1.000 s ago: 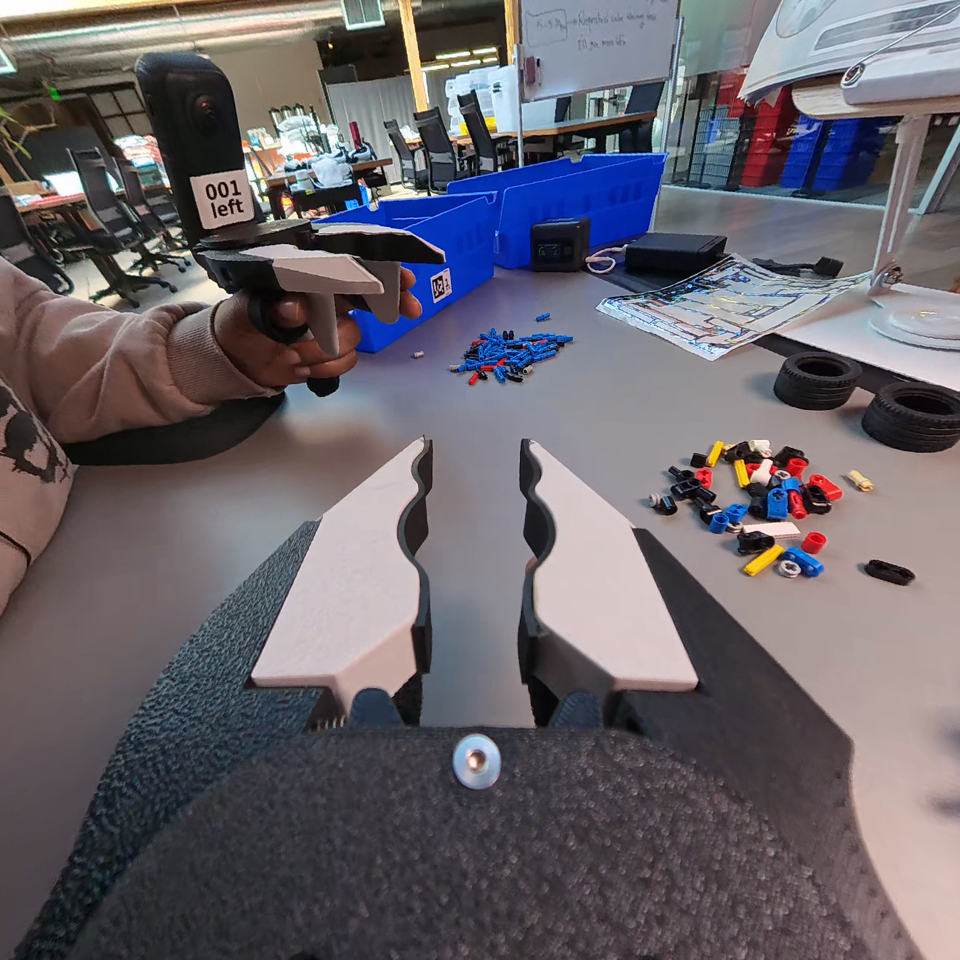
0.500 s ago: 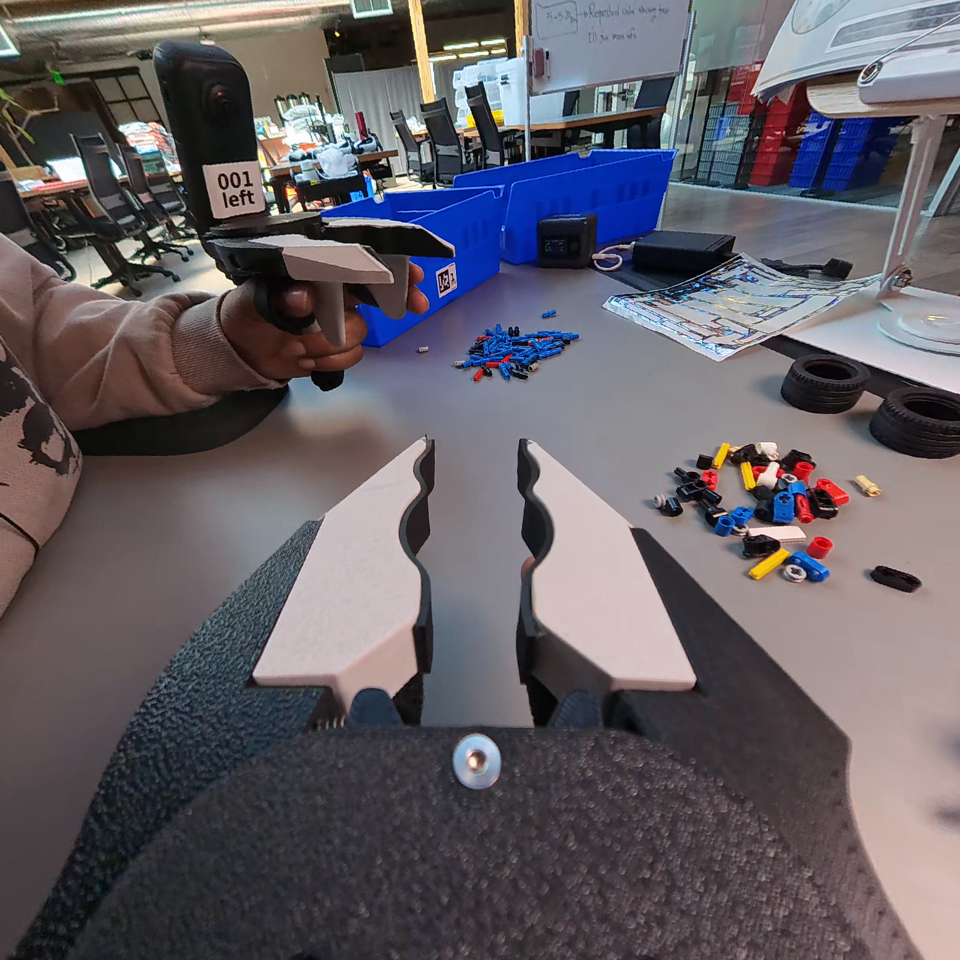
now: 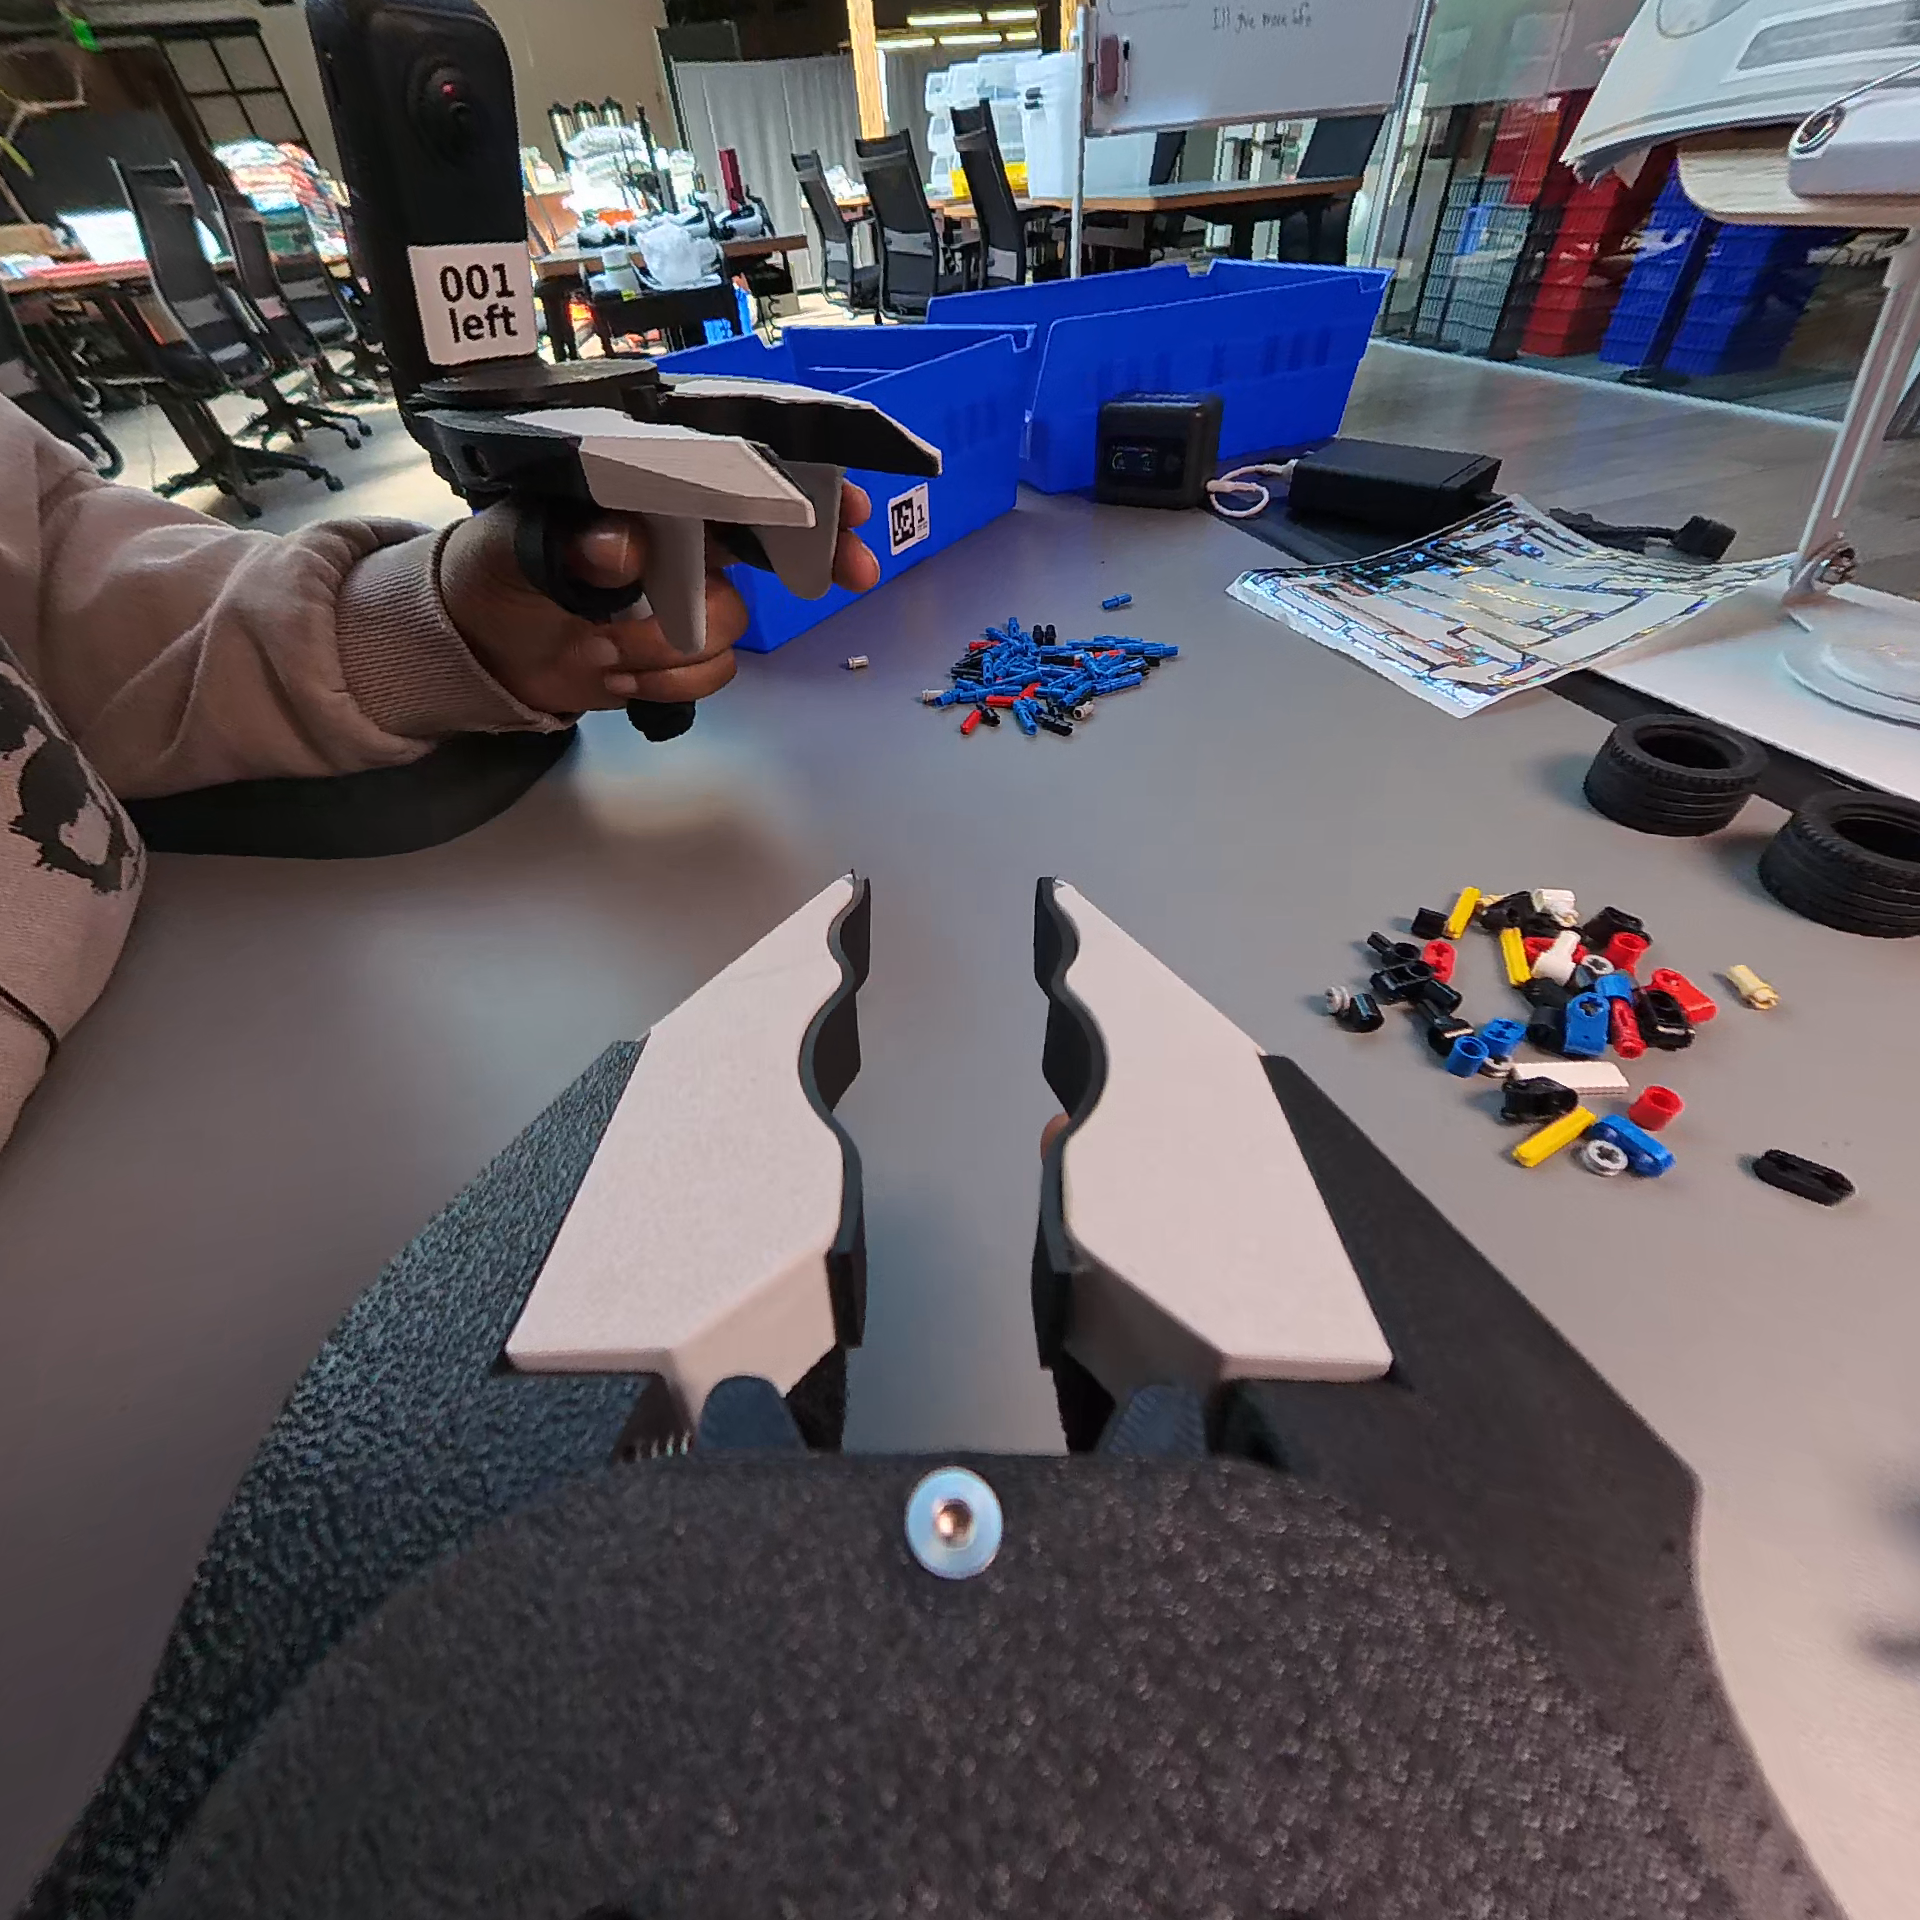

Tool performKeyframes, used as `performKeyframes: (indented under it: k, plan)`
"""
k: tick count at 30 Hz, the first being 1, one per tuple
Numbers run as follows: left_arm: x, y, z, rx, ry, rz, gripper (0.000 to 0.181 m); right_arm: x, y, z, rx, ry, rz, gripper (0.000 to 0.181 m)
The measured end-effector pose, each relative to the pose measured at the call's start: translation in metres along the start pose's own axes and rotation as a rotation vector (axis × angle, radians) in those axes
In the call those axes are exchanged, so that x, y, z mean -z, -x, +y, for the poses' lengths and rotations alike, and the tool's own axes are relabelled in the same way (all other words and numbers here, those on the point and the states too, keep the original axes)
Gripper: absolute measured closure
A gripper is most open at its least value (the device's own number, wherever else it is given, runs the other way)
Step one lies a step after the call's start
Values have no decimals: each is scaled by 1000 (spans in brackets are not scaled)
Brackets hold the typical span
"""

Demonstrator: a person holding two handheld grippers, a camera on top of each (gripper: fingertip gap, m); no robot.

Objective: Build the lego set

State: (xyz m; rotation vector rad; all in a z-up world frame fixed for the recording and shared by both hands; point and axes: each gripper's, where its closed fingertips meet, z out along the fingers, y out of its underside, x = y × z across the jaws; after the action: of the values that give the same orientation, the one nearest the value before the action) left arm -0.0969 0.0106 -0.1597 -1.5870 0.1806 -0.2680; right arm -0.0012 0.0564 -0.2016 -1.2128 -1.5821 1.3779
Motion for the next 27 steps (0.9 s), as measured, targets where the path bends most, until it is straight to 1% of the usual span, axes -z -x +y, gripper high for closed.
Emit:
performKeyframes:
  k: [27]
  plan:
    - [-1,-1,2,-4,6,1,135,-3,7,5,49,38,-5,152]
